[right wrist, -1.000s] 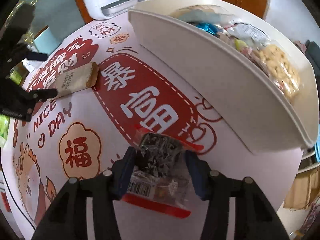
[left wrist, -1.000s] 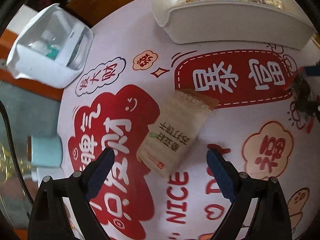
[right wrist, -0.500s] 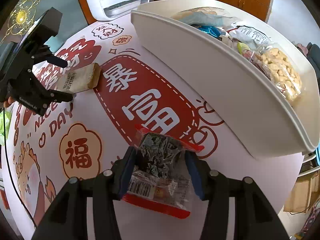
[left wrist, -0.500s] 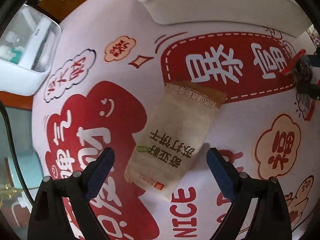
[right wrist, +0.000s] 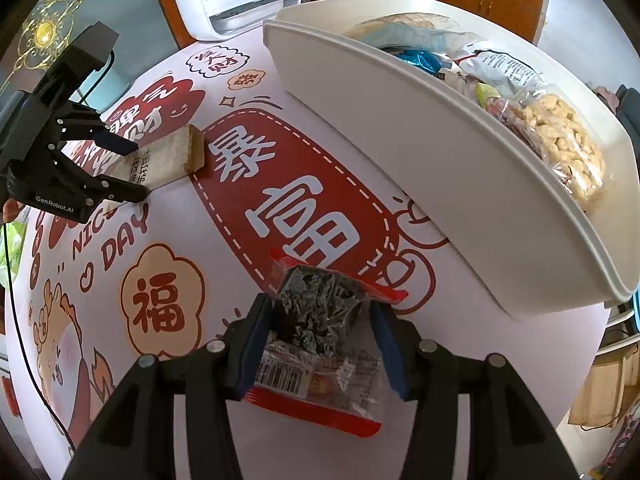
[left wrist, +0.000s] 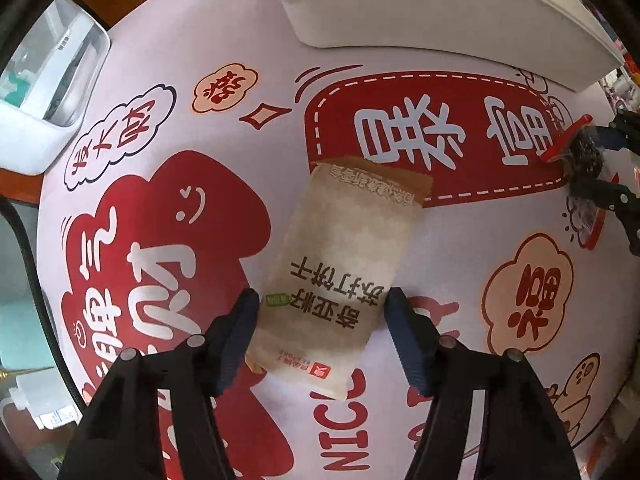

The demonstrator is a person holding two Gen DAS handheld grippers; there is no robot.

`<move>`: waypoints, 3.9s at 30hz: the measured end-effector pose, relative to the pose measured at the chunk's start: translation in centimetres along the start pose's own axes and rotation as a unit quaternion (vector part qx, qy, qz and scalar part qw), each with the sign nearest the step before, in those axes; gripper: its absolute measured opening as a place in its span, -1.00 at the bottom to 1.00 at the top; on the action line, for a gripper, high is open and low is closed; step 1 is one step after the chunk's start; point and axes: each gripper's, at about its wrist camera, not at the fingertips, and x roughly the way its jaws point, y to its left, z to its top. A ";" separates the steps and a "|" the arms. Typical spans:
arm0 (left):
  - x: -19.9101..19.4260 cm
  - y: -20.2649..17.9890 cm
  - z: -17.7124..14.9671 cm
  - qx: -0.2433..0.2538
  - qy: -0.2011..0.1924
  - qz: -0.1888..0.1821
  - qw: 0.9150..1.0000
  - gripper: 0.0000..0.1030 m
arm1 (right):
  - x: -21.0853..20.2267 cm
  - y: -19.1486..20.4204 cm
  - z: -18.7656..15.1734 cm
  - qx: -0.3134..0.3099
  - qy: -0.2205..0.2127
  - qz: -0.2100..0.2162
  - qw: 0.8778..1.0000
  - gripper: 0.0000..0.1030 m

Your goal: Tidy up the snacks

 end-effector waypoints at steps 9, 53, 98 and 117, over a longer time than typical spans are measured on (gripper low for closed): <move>-1.1 -2.9 -2.3 -0.048 0.018 0.056 0.997 0.16 | -0.4 -0.5 -0.5 -0.001 0.018 0.016 1.000 -0.02; -20.8 -17.1 8.1 -0.491 -0.114 0.097 0.858 -0.87 | -14.9 -16.3 13.4 -0.194 -0.124 0.137 0.964 -0.02; -7.7 -18.7 -3.7 -0.534 -0.041 0.046 0.843 0.56 | -8.9 -15.9 15.7 -0.190 -0.064 0.111 0.973 0.43; -4.1 -17.9 -4.9 -0.539 -0.036 0.005 0.841 0.56 | -7.6 -16.3 13.9 -0.174 -0.036 0.097 0.979 0.43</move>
